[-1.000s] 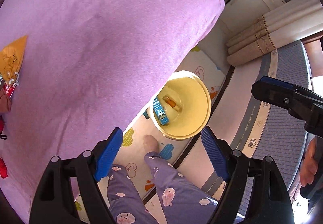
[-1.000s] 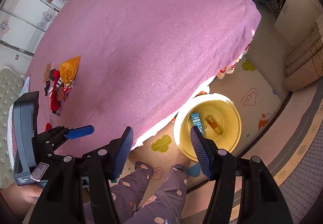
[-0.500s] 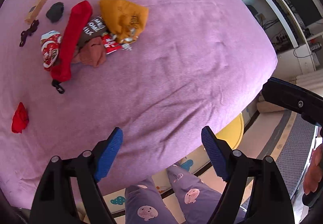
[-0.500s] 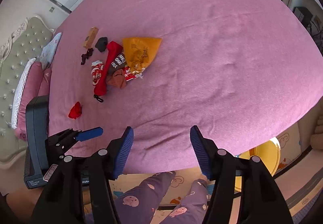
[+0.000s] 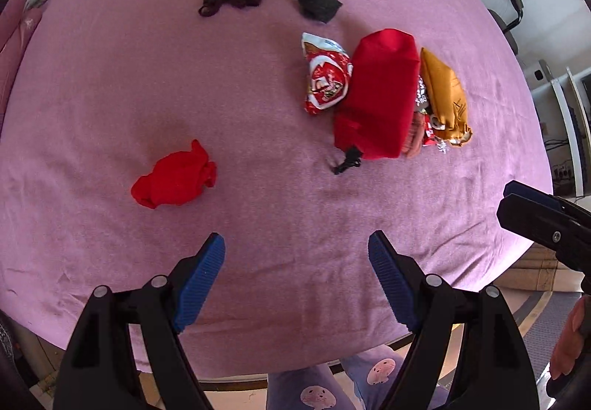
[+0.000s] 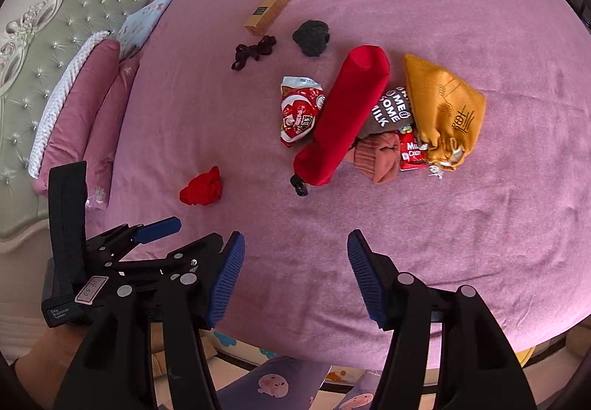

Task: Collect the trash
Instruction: 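Move both open tools back over the bed toward the red cloth, then grasp the red cloth with the left tool while the right tool grasps the snack bag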

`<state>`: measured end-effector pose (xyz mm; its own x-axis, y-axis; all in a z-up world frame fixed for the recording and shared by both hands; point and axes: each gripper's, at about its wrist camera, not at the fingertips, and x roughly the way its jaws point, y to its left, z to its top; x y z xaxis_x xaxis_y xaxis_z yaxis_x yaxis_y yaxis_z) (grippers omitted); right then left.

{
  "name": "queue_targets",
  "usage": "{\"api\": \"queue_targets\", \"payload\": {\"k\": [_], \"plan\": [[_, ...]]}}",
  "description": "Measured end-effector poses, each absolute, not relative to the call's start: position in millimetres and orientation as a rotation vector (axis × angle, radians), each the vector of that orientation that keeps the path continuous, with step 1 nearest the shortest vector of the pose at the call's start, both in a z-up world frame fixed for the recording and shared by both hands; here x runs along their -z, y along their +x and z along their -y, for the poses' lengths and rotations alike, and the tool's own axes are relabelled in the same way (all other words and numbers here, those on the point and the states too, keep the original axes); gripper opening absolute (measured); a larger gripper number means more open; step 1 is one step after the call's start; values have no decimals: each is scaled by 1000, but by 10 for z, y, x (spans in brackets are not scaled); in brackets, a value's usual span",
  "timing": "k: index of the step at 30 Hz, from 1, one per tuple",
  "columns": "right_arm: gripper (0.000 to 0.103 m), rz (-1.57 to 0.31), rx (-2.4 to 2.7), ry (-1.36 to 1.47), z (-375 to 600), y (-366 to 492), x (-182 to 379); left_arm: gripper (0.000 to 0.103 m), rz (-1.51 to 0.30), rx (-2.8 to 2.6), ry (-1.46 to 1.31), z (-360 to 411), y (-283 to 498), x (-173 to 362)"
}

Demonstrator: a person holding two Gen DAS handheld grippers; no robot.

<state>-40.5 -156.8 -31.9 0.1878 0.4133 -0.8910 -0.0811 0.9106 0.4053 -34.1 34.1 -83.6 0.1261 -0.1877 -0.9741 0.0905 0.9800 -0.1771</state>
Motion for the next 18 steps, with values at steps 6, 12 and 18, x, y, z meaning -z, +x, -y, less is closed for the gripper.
{"api": "queue_targets", "payload": {"k": [6,12,18], "plan": [[58,-1347,-392,245,1189,-167,386,80,-1420,108,-135,-815,-210,974],[58,-1367,-420,214,1046,48,496,80,-1425,-8,-200,-1144,-75,1182],[58,-1398,-458,185,975,273,682,80,-1475,-59,-244,-1241,75,1524]]}}
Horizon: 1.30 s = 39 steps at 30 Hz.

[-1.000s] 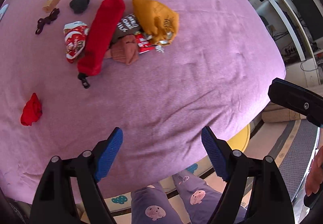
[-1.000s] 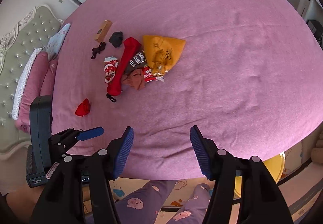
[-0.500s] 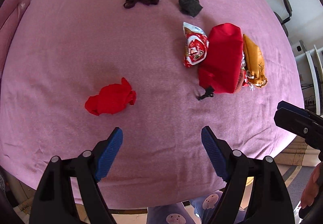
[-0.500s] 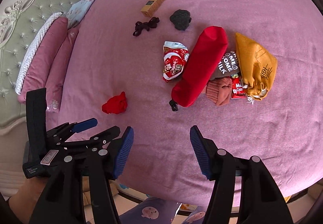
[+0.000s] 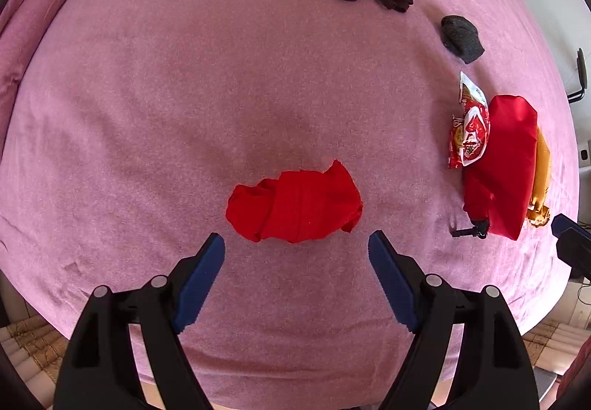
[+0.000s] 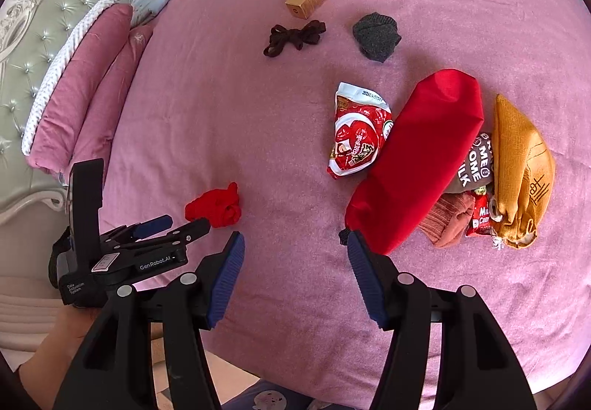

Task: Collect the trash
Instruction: 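Grasp the red cloth with the left tool while the right tool grasps the snack bag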

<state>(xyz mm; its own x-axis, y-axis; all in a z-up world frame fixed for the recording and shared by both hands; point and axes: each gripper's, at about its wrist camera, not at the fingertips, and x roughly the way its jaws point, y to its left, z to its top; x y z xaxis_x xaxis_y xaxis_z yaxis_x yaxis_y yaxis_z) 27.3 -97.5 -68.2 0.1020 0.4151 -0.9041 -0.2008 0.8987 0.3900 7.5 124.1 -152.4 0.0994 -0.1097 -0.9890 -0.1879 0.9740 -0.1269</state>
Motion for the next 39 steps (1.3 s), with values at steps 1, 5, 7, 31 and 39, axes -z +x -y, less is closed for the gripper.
{"api": "queue_targets", "payload": {"k": [1,5,7,31,39], "plan": [[58,-1402,-461,183,975,306,713,80,-1485,-58,-248,-1217,101,1586],[58,-1420,-471,181,977,437,842,84,-1513,-86,-241,-1152,228,1821],[58,-1433,-471,175,984,504,916,84,-1530,-113,-218,-1121,293,1936],[58,-1498,-289,145,936,1352,1609,42,-1407,-6,-478,-1130,910,1645],[35,-1519,-294,151,878,1351,1743,42,-1411,25,-457,-898,928,1620]]}}
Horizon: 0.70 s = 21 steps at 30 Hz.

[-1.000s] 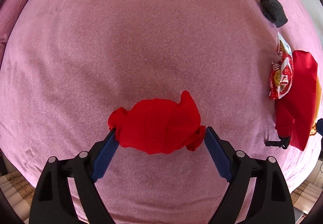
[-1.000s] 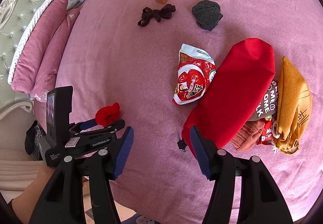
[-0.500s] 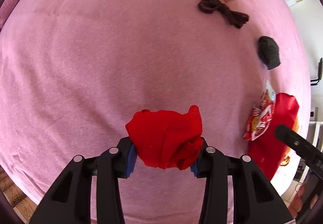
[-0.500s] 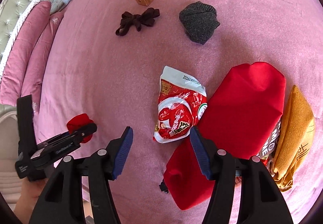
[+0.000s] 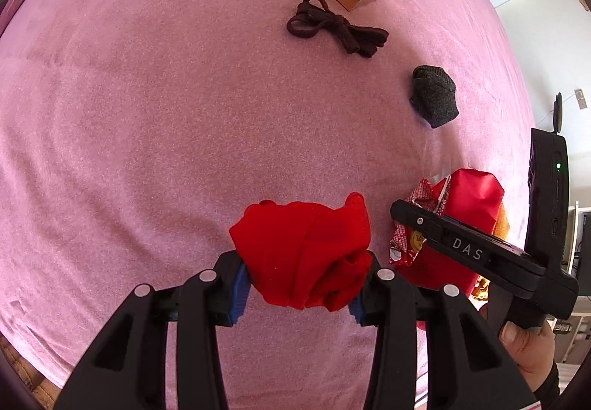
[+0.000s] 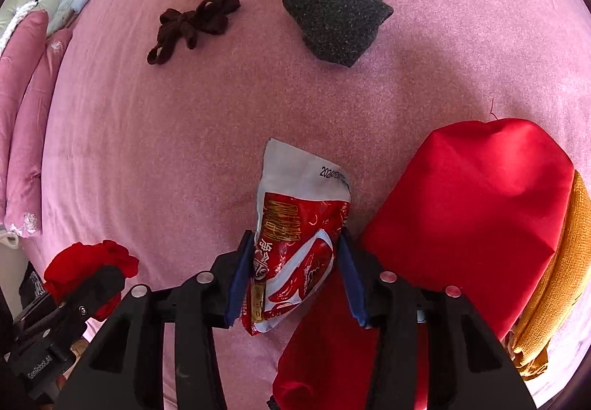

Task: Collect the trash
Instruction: 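Grasp the red cloth with the left tool while the right tool grasps the snack bag, then carry the red cloth and snack bag to the yellow basin and release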

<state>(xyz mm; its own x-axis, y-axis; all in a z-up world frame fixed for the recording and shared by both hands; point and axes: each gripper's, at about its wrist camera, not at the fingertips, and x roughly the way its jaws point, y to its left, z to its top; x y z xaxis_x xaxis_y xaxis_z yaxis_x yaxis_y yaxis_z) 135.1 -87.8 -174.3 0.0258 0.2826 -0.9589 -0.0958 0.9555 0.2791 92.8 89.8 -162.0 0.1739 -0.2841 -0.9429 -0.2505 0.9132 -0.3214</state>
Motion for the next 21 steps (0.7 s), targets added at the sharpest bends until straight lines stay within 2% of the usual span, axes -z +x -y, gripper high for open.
{"api": "queue_targets", "payload": {"k": [11,21], "plan": [[32,-1420,-399,256,1015,962,1095,42,-1393,116,-423,-803,614,1251],[32,-1338,-328,323,1535,259,619,42,-1372,275,-310,-335,264,863]]}}
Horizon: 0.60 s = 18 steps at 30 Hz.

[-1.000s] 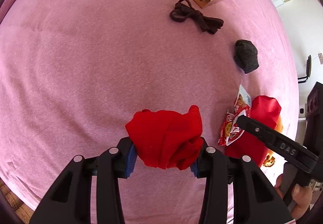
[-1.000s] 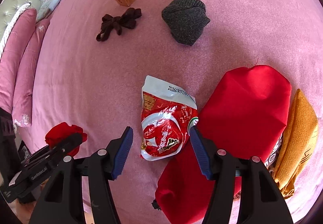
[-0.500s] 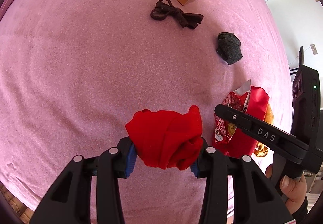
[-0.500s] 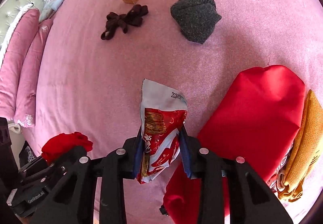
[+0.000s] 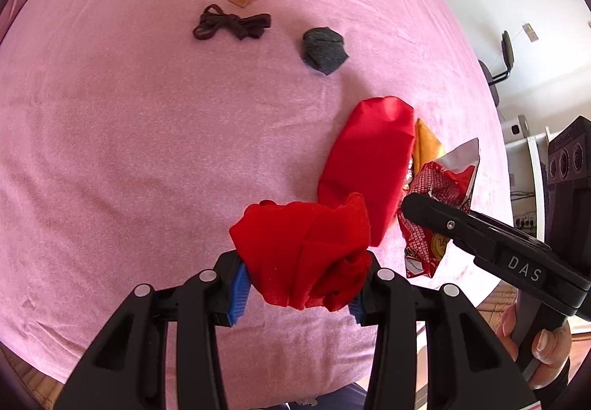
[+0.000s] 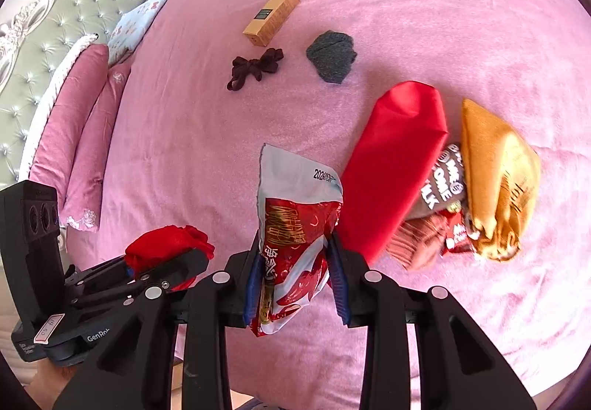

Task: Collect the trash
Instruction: 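Carry the red cloth and snack bag to the yellow basin and release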

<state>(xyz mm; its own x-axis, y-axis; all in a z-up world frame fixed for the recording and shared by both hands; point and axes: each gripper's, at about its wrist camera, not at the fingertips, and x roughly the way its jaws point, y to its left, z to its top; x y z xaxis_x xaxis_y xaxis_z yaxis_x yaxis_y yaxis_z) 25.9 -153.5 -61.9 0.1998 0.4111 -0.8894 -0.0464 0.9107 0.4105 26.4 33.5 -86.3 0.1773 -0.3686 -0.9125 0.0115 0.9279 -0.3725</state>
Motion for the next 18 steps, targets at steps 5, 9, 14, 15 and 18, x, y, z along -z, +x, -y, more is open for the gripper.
{"api": "queue_targets", "payload": {"k": [5,9,14,15,18], "plan": [[32,-1313,-249,390,1990,-97,518,42,-1382,357,-242,69,80,752],[32,-1290,-168,461,2507,-454,479,42,-1411,444,-154,562,-142,736],[32,-1268,-73,532,3219,-991,453,42,-1446,547,-60,1334,-463,729],[32,-1266,-55,540,3362,-1107,442,42,-1448,568,-45,1495,-531,718],[32,-1249,4,569,3805,-1467,403,42,-1455,636,4,1997,-767,695]]}}
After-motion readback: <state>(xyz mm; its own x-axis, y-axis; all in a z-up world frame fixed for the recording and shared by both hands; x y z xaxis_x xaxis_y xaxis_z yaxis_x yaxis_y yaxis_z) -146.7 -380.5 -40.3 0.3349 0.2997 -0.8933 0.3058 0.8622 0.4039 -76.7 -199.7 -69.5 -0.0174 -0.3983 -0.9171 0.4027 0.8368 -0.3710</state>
